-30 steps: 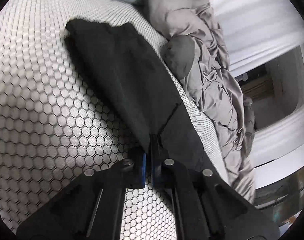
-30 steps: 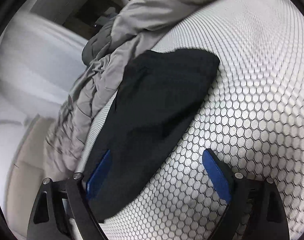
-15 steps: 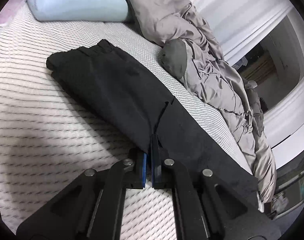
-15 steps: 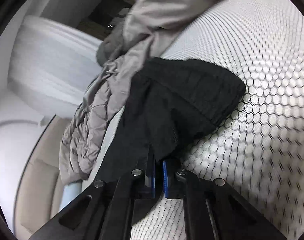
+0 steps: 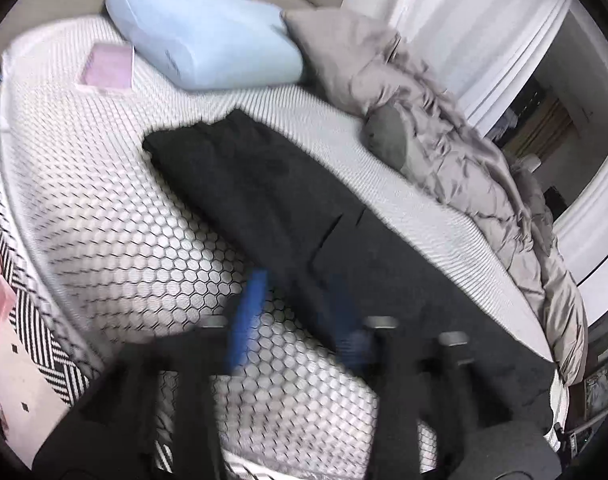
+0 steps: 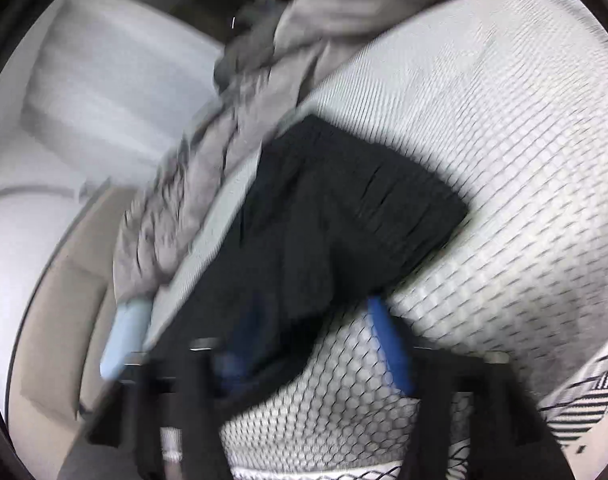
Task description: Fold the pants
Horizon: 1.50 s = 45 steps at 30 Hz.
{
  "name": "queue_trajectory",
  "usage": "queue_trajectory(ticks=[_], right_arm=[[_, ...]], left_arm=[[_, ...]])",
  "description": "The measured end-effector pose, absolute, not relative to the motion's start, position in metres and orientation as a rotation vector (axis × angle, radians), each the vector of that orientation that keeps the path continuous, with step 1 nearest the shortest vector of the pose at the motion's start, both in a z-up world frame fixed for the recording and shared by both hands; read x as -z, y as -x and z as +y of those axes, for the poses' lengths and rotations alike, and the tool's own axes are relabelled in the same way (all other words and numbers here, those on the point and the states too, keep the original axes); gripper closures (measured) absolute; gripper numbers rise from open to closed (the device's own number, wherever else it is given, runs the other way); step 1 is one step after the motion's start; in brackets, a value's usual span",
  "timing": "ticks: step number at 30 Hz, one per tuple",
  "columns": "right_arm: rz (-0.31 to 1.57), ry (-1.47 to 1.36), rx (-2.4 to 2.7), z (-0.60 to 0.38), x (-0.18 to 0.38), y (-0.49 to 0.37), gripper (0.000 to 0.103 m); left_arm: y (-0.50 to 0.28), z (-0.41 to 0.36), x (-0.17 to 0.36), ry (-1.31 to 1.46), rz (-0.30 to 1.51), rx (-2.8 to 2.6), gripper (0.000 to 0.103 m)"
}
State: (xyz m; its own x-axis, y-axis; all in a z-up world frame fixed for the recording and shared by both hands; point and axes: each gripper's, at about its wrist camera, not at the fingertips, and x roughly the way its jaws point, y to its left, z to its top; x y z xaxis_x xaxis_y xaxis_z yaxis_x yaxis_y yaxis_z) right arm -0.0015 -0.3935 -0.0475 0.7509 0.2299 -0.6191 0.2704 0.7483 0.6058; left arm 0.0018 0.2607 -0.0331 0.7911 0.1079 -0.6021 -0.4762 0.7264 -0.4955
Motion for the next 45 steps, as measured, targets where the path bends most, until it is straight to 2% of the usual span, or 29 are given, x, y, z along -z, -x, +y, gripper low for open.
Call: queue_trajectory(ticks=[1, 3, 6, 8, 10, 11, 12, 13, 16, 18, 20, 21, 23, 24, 25, 28, 34, 37, 42, 43, 45], right_arm=[[0.714, -0.755, 0.027, -0.397, 0.044, 0.006, 0.035], [0.670, -0.795, 0.064, -0.409, 0.040, 0.013, 0.028], [0.710, -0.894, 0.123, -0.430, 0.053, 0.000, 0.028], [0.741, -0.953, 0.140, -0.438, 0.063, -0.014, 0.033], [0.755, -0.895, 0.181, -0.434, 0.060, -0.023, 0.059], [0.768, -0.843, 0.196, -0.429, 0.054, -0.028, 0.065], [0.752, -0.815, 0.176, -0.425, 0.046, -0.029, 0.086], [0.707, -0.771, 0.138, -0.419, 0.031, -0.026, 0.088], [0.617, -0.637, 0.163, -0.409, 0.004, -0.014, 0.088], [0.696, -0.585, 0.256, -0.417, 0.015, -0.020, 0.085], [0.869, -0.592, 0.324, -0.429, 0.047, -0.032, 0.082], [0.870, -0.601, 0.311, -0.430, 0.047, -0.028, 0.081], [0.809, -0.549, 0.322, -0.428, 0.027, -0.020, 0.063], [0.750, -0.482, 0.378, -0.423, 0.011, -0.013, 0.047], [0.708, -0.450, 0.385, -0.418, 0.000, -0.006, 0.043], [0.668, -0.357, 0.233, -0.411, -0.031, -0.022, 0.039], [0.847, -0.251, 0.014, -0.409, -0.020, -0.126, 0.029], [0.948, -0.170, -0.022, -0.402, 0.010, -0.172, 0.029], [1.006, -0.076, -0.089, -0.399, 0.025, -0.211, 0.027], [1.007, -0.072, -0.097, -0.398, 0.024, -0.217, 0.033], [0.988, -0.020, -0.080, -0.393, 0.024, -0.206, 0.060]], left_arm=[[0.007, 0.257, 0.027, 0.688, 0.549, -0.333, 0.038], [0.018, 0.244, 0.014, 0.668, 0.525, -0.299, 0.026], [0.014, 0.218, 0.005, 0.640, 0.532, -0.213, 0.018], [0.003, 0.196, 0.005, 0.643, 0.561, -0.114, 0.013], [-0.007, 0.178, 0.009, 0.645, 0.578, -0.006, 0.001], [-0.012, 0.168, 0.012, 0.637, 0.588, 0.013, 0.001], [-0.013, 0.160, 0.016, 0.624, 0.600, 0.020, 0.001], [-0.013, 0.155, 0.019, 0.614, 0.605, 0.031, 0.001], [-0.023, 0.141, 0.033, 0.596, 0.646, 0.022, 0.001], [-0.031, 0.133, 0.043, 0.598, 0.687, 0.008, 0.001], [-0.031, 0.132, 0.048, 0.609, 0.702, -0.003, 0.002], [-0.027, 0.132, 0.047, 0.611, 0.695, -0.002, 0.001], [-0.025, 0.133, 0.043, 0.602, 0.672, 0.006, 0.001], [-0.019, 0.129, 0.039, 0.583, 0.654, 0.012, 0.001], [-0.023, 0.124, 0.037, 0.563, 0.646, 0.017, 0.001], [-0.047, 0.098, 0.034, 0.468, 0.661, 0.067, 0.001], [-0.067, 0.061, 0.054, 0.335, 0.783, 0.121, 0.001], [-0.067, 0.056, 0.058, 0.295, 0.784, 0.131, 0.001], [-0.072, 0.055, 0.065, 0.290, 0.788, 0.147, 0.001], [-0.076, 0.055, 0.065, 0.286, 0.788, 0.146, 0.001], [-0.078, 0.055, 0.066, 0.285, 0.786, 0.152, 0.001]])
